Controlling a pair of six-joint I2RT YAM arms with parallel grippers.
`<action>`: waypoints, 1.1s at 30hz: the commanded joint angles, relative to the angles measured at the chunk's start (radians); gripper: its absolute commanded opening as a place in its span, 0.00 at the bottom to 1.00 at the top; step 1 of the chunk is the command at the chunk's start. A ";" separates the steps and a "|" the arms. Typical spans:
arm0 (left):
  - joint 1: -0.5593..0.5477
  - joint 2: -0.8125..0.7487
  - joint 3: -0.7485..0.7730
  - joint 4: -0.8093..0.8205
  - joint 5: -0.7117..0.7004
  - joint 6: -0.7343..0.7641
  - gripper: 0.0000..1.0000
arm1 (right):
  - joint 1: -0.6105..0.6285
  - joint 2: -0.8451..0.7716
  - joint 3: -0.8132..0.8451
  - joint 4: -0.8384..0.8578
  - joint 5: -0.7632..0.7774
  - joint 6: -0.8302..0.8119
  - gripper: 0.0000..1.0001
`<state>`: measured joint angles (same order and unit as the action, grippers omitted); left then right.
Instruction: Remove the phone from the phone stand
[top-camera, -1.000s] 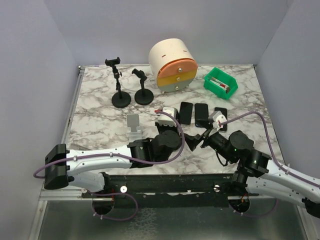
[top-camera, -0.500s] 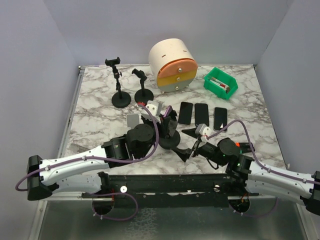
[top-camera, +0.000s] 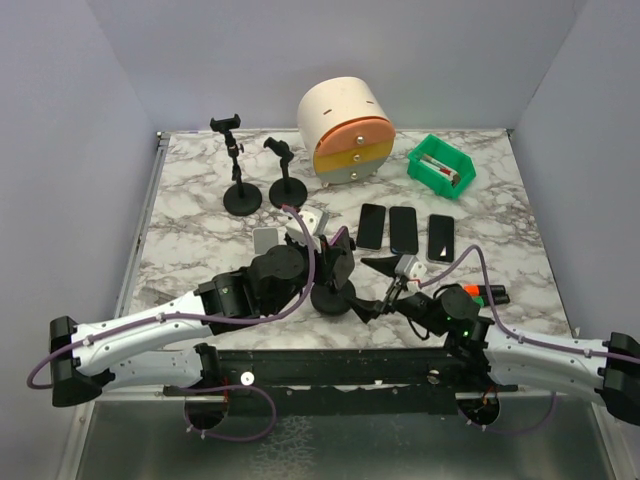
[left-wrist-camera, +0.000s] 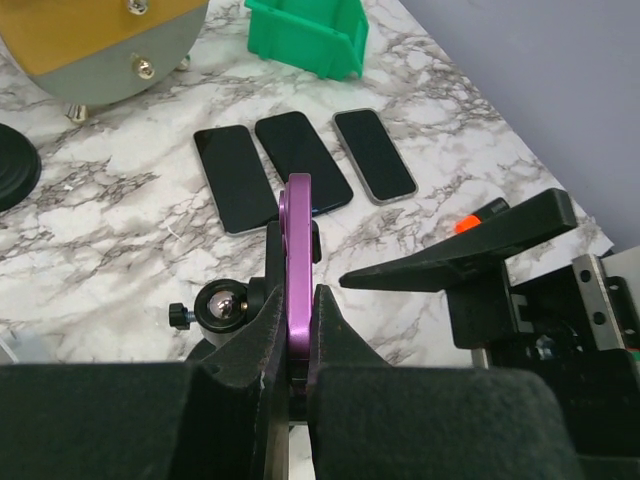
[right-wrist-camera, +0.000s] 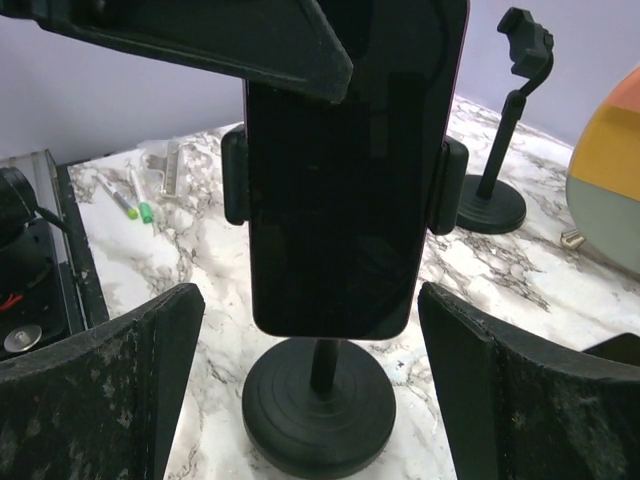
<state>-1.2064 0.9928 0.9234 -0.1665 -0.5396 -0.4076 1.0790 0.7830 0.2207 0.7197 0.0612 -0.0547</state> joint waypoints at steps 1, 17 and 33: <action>0.001 -0.057 0.039 0.127 0.058 -0.035 0.00 | 0.002 0.071 -0.012 0.161 -0.021 -0.004 0.93; 0.001 -0.114 0.034 0.132 0.147 -0.059 0.00 | 0.002 0.157 -0.001 0.241 0.008 -0.027 0.94; 0.001 -0.108 0.022 0.134 0.181 -0.078 0.00 | 0.002 0.210 0.083 0.166 -0.005 -0.050 0.80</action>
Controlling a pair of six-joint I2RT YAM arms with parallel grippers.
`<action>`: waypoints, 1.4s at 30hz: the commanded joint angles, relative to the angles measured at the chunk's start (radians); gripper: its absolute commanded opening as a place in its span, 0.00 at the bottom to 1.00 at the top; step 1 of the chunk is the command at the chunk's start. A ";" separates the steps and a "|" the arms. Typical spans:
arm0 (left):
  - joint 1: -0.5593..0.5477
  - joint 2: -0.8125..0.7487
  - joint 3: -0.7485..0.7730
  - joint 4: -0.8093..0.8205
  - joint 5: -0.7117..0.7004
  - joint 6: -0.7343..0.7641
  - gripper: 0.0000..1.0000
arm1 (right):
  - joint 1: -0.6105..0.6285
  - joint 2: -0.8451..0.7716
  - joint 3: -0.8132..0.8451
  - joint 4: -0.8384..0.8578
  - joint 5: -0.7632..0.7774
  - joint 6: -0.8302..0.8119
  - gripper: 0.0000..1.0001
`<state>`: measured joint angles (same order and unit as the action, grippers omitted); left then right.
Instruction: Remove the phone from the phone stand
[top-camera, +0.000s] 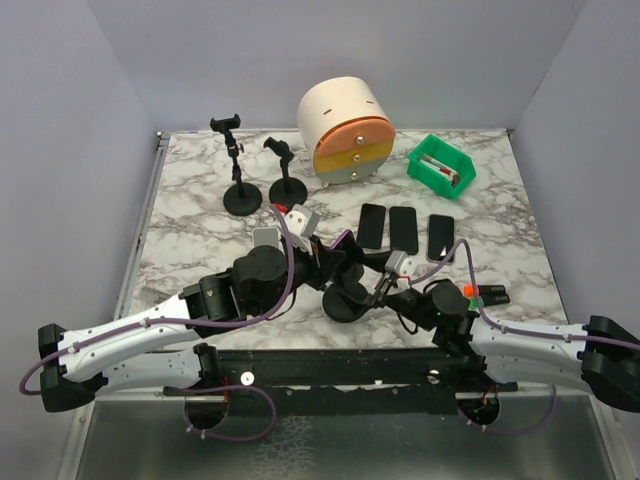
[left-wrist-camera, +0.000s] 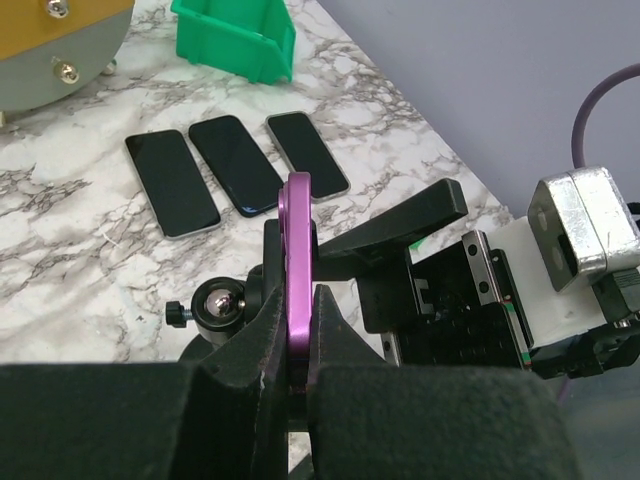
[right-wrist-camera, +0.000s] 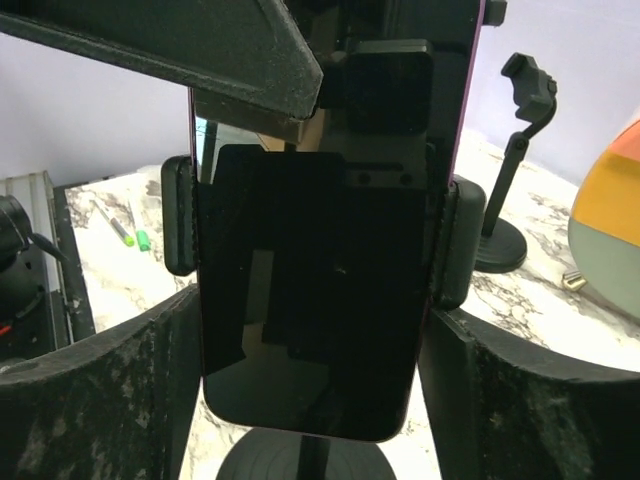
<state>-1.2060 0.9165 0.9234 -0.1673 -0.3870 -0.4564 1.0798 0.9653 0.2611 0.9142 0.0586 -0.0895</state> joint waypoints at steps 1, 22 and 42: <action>0.000 -0.032 0.022 0.135 0.029 -0.030 0.00 | 0.002 0.035 0.046 -0.034 -0.004 -0.015 0.76; 0.001 -0.216 -0.247 0.118 -0.198 -0.087 0.83 | 0.002 0.088 -0.001 0.065 0.193 -0.009 0.00; 0.000 -0.037 -0.260 0.136 -0.147 -0.092 0.37 | 0.003 0.024 0.013 -0.029 0.171 0.001 0.00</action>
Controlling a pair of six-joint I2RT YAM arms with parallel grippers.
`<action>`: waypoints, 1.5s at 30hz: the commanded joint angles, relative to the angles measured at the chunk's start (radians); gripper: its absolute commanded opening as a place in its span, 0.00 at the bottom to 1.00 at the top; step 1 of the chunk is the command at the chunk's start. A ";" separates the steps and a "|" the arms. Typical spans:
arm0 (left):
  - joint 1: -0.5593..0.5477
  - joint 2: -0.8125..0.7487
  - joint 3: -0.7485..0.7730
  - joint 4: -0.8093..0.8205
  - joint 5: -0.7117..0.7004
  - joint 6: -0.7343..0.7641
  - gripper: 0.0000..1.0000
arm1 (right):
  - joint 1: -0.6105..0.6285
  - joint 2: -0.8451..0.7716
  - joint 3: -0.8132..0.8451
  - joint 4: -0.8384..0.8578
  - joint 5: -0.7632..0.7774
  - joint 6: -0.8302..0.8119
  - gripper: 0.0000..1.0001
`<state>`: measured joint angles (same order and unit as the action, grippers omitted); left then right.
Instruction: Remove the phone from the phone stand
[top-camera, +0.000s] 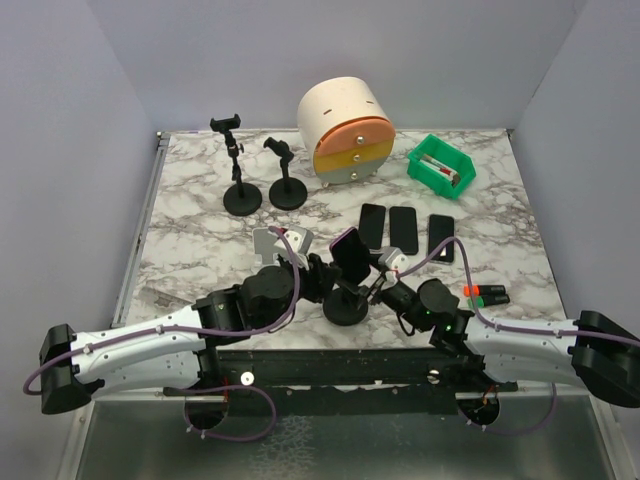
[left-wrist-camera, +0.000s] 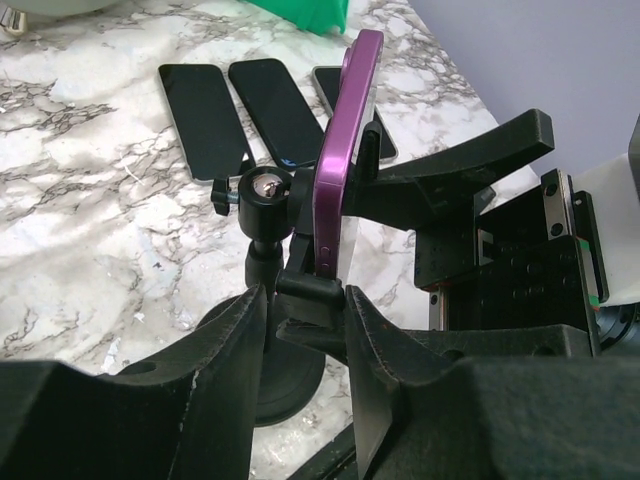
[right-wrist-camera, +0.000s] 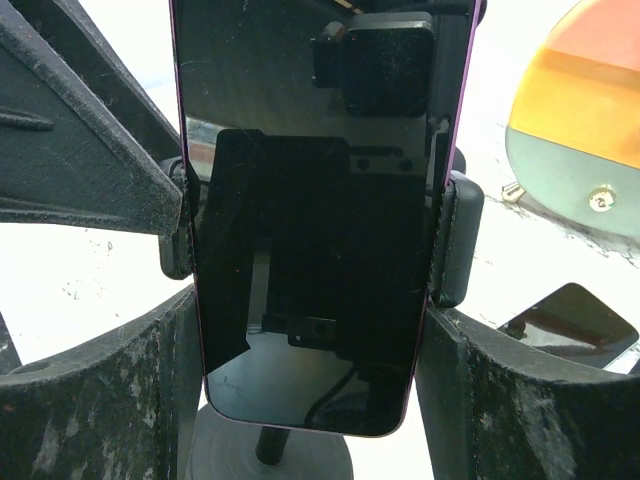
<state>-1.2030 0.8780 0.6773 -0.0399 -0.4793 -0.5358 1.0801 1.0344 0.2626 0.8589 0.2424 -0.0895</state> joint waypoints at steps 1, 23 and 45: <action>-0.003 0.004 -0.015 0.014 -0.056 -0.018 0.39 | 0.004 -0.047 0.012 0.021 -0.014 0.002 0.00; -0.003 -0.110 -0.115 -0.007 -0.032 -0.008 0.00 | 0.015 -0.094 -0.012 0.021 -0.151 0.146 0.00; -0.002 -0.238 -0.202 0.118 0.106 0.063 0.00 | 0.015 -0.139 0.000 -0.129 -0.278 0.189 0.54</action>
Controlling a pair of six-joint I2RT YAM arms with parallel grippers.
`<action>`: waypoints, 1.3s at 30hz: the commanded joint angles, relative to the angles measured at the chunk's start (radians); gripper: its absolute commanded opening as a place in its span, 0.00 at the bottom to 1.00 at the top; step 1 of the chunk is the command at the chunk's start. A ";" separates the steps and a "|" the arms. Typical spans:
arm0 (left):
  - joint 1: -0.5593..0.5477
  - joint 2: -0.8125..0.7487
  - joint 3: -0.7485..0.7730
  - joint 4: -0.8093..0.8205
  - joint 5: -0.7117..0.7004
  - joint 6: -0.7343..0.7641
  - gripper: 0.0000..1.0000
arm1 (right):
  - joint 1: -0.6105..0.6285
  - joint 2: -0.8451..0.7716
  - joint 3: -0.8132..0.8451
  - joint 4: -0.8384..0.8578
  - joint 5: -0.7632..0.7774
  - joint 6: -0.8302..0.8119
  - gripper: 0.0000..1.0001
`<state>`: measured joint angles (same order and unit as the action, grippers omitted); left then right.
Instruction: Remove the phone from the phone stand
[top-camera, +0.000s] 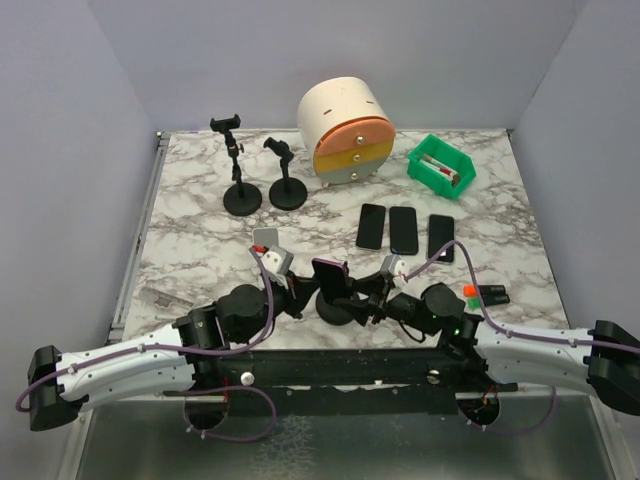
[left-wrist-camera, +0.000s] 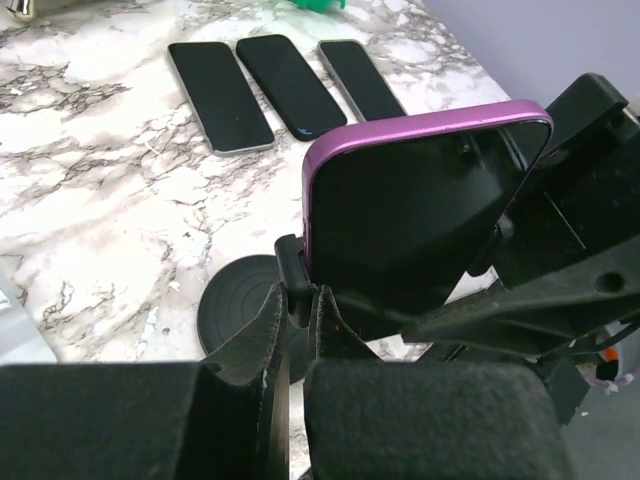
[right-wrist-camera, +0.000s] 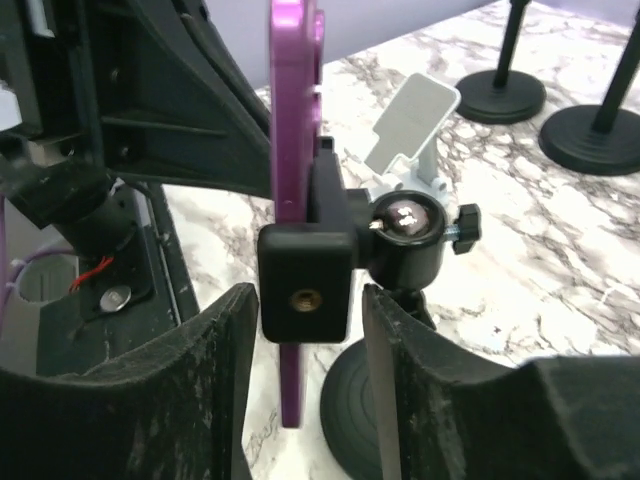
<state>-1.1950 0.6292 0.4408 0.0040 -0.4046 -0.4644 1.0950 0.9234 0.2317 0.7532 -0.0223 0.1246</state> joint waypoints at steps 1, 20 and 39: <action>-0.011 0.014 0.038 0.075 0.032 -0.005 0.00 | 0.000 -0.045 0.026 -0.024 -0.007 -0.026 0.56; -0.010 -0.037 0.042 0.063 0.028 0.037 0.00 | 0.000 -0.341 0.245 -0.495 0.074 -0.026 0.74; -0.011 -0.033 0.046 0.077 0.041 0.036 0.00 | 0.000 0.053 0.617 -0.821 -0.017 -0.022 0.77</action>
<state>-1.1992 0.6197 0.4484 -0.0090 -0.3923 -0.4252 1.0958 0.9421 0.7998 0.0158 0.0242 0.0971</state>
